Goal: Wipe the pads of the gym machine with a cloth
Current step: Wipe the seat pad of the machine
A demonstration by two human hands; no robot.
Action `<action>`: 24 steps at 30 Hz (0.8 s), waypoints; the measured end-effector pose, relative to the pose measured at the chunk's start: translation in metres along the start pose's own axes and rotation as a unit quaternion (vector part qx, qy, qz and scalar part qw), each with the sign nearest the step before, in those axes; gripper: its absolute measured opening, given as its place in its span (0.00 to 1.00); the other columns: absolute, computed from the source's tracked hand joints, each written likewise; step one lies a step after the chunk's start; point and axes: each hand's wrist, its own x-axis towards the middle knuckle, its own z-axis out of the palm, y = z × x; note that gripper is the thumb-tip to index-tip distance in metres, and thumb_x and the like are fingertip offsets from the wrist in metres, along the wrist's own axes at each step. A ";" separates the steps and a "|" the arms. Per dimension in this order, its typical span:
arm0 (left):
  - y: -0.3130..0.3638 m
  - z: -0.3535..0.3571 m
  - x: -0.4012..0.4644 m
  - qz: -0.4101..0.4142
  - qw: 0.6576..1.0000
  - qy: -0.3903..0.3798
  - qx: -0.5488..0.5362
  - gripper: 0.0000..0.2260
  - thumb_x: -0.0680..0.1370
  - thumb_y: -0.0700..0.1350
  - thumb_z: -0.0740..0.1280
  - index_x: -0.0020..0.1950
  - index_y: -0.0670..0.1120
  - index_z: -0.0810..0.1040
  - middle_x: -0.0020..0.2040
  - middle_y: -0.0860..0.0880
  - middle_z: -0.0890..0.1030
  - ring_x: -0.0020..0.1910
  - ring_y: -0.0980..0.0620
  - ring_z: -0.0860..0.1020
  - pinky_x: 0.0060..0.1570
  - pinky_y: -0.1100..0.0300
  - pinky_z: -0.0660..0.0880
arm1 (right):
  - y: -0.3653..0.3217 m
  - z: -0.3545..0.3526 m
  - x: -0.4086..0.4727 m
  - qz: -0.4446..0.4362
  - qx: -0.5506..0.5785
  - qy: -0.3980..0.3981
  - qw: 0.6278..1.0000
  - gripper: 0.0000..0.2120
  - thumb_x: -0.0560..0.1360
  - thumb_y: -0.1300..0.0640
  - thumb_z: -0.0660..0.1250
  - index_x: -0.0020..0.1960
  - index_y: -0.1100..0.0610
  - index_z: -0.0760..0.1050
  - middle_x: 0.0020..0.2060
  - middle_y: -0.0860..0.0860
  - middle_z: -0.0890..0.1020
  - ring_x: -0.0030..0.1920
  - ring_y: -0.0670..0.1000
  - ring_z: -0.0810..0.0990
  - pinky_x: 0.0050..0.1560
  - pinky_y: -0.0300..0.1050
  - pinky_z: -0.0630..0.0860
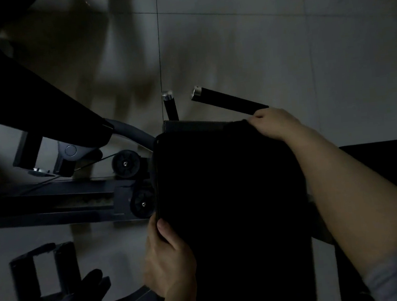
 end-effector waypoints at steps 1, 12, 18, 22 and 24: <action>0.000 -0.001 -0.001 -0.001 1.000 -0.004 0.000 0.22 0.80 0.56 0.43 0.70 0.56 0.67 0.60 0.43 0.79 0.54 0.38 0.76 0.44 0.53 0.64 | 0.010 -0.002 0.006 0.035 -0.003 -0.015 0.999 0.21 0.79 0.45 0.54 0.66 0.53 0.72 0.66 0.55 0.73 0.62 0.56 0.73 0.56 0.44 0.70; 0.002 0.000 0.000 -0.011 1.000 -0.001 -0.004 0.23 0.80 0.59 0.44 0.70 0.54 0.67 0.57 0.38 0.79 0.52 0.34 0.76 0.43 0.52 0.63 | 0.032 0.042 -0.032 0.237 0.273 0.187 0.914 0.25 0.79 0.42 0.49 0.67 0.56 0.68 0.62 0.60 0.75 0.61 0.61 0.74 0.58 0.49 0.69; -0.002 0.004 0.002 0.006 1.000 0.023 0.020 0.27 0.77 0.61 0.41 0.69 0.54 0.67 0.55 0.38 0.80 0.52 0.35 0.76 0.42 0.53 0.63 | 0.051 0.125 -0.138 0.308 0.248 0.216 0.893 0.22 0.80 0.42 0.46 0.64 0.55 0.66 0.58 0.60 0.77 0.55 0.62 0.77 0.50 0.52 0.71; -0.004 0.007 0.002 0.006 0.999 0.041 0.023 0.30 0.74 0.61 0.40 0.68 0.54 0.68 0.55 0.36 0.80 0.52 0.33 0.76 0.43 0.51 0.65 | 0.048 0.116 -0.117 0.345 0.288 0.188 0.873 0.27 0.80 0.39 0.44 0.69 0.54 0.65 0.62 0.60 0.75 0.60 0.63 0.74 0.58 0.55 0.70; -0.005 0.009 0.001 0.011 0.998 0.055 0.031 0.29 0.75 0.61 0.40 0.67 0.53 0.69 0.54 0.36 0.80 0.51 0.33 0.76 0.42 0.51 0.64 | 0.046 0.088 -0.080 0.342 0.310 0.184 0.868 0.30 0.79 0.38 0.43 0.70 0.54 0.66 0.63 0.60 0.75 0.62 0.62 0.73 0.62 0.55 0.68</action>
